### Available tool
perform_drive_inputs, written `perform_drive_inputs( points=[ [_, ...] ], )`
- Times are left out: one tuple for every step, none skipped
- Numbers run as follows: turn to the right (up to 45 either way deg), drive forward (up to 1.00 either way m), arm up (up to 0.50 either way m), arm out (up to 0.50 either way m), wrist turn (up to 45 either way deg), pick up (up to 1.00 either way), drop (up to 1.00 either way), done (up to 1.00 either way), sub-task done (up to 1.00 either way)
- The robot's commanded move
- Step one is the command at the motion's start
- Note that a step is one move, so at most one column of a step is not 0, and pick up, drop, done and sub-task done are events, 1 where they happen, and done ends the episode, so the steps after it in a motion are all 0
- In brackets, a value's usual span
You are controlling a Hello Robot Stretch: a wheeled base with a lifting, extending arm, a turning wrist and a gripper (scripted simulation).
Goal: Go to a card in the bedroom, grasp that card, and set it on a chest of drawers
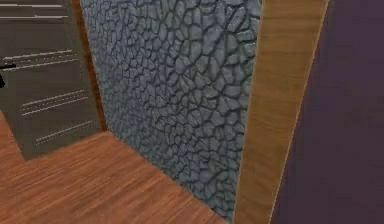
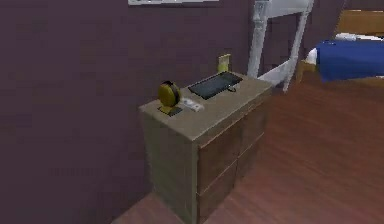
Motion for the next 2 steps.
perform_drive_inputs(
  points=[
    [-39.0,0.00,0.00,0.00,0.0,0.00,0.00,0.00,0.00],
    [0.0,0.90,0.00,0.00,0.0,0.00,0.00,0.00,0.00]
  ],
)
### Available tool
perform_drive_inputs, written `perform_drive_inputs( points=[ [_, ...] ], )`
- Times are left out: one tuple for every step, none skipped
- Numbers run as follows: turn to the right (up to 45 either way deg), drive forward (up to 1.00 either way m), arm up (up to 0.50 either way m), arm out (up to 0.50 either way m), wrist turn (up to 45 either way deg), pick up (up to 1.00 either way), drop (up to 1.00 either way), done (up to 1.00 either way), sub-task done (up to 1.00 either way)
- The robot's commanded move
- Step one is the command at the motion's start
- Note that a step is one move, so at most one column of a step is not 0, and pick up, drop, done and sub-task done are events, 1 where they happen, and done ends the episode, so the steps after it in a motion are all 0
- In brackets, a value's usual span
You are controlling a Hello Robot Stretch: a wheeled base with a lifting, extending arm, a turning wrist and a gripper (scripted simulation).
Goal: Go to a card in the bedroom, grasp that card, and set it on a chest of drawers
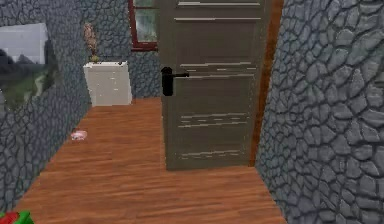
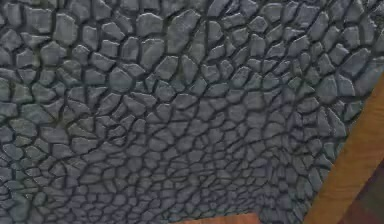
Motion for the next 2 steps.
perform_drive_inputs(
  points=[
    [-27.0,0.00,0.00,0.00,0.0,0.00,0.00,0.00,0.00],
    [0.0,1.00,0.00,0.00,0.0,0.00,0.00,0.00,0.00]
  ],
)
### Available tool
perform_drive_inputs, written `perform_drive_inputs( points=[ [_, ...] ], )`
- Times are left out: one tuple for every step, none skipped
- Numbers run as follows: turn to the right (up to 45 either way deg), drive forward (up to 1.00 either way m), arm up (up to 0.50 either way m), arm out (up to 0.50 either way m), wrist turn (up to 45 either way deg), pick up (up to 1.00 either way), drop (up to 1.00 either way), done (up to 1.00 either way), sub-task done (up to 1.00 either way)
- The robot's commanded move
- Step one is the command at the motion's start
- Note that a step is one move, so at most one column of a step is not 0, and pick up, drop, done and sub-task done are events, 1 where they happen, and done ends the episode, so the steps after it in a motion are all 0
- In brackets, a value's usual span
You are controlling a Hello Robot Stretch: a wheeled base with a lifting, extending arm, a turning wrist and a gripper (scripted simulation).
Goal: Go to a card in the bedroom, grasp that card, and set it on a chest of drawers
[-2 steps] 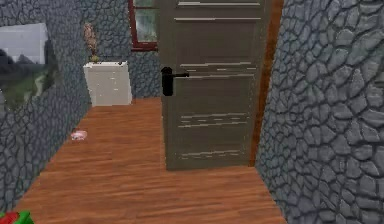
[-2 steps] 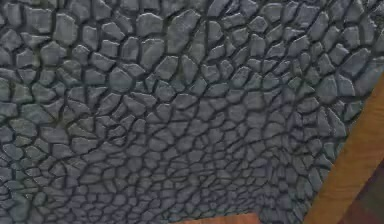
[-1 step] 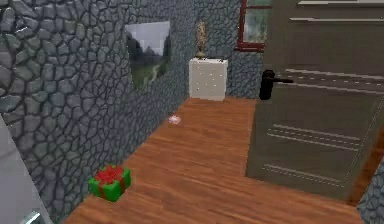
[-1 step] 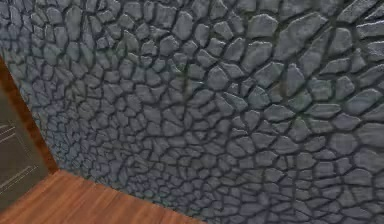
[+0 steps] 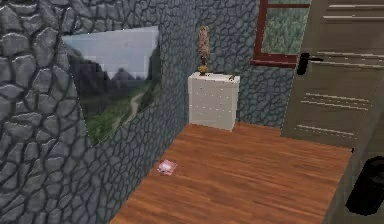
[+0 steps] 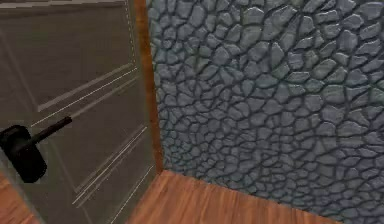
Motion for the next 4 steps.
perform_drive_inputs(
  points=[
    [0.0,0.45,0.00,0.00,0.0,0.00,0.00,0.00,0.00],
    [18.0,0.00,0.00,0.00,0.0,0.00,0.00,0.00,0.00],
    [0.0,0.45,0.00,0.00,0.0,0.00,0.00,0.00,0.00],
    [45.0,0.00,0.00,0.00,0.0,0.00,0.00,0.00,0.00]
  ],
)
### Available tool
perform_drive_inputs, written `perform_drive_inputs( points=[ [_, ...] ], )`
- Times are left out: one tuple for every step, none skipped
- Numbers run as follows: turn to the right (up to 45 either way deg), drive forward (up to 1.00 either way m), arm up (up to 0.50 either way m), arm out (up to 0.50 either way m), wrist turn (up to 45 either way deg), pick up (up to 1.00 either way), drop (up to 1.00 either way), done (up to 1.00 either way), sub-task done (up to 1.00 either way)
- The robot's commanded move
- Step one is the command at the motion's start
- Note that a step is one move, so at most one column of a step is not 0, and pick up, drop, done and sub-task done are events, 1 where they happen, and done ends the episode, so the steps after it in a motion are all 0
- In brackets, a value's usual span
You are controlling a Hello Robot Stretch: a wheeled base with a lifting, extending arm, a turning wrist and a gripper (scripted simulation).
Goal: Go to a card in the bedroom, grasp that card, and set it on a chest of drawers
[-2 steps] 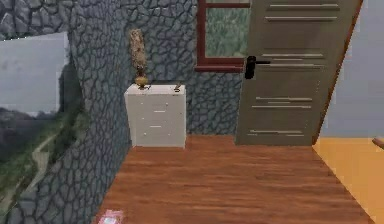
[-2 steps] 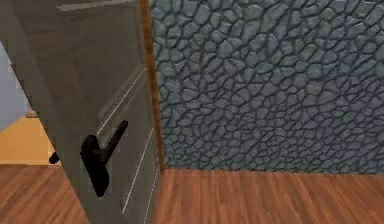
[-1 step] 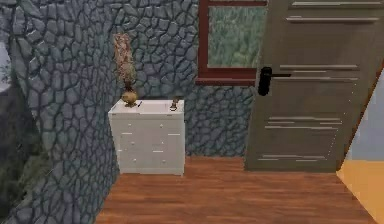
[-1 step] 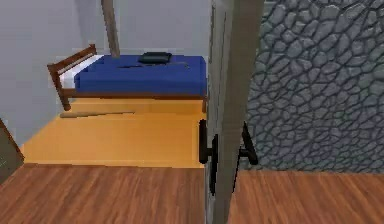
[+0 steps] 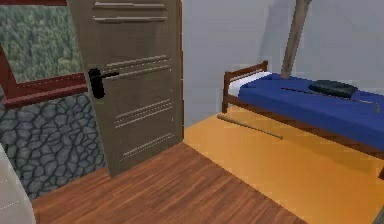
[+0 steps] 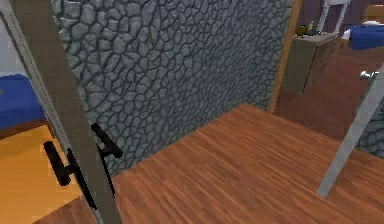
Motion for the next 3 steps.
perform_drive_inputs(
  points=[
    [3.0,0.00,0.00,0.00,0.0,0.00,0.00,0.00,0.00],
    [0.0,0.40,0.00,0.00,0.0,0.00,0.00,0.00,0.00],
    [39.0,0.00,0.00,0.00,0.0,0.00,0.00,0.00,0.00]
  ],
)
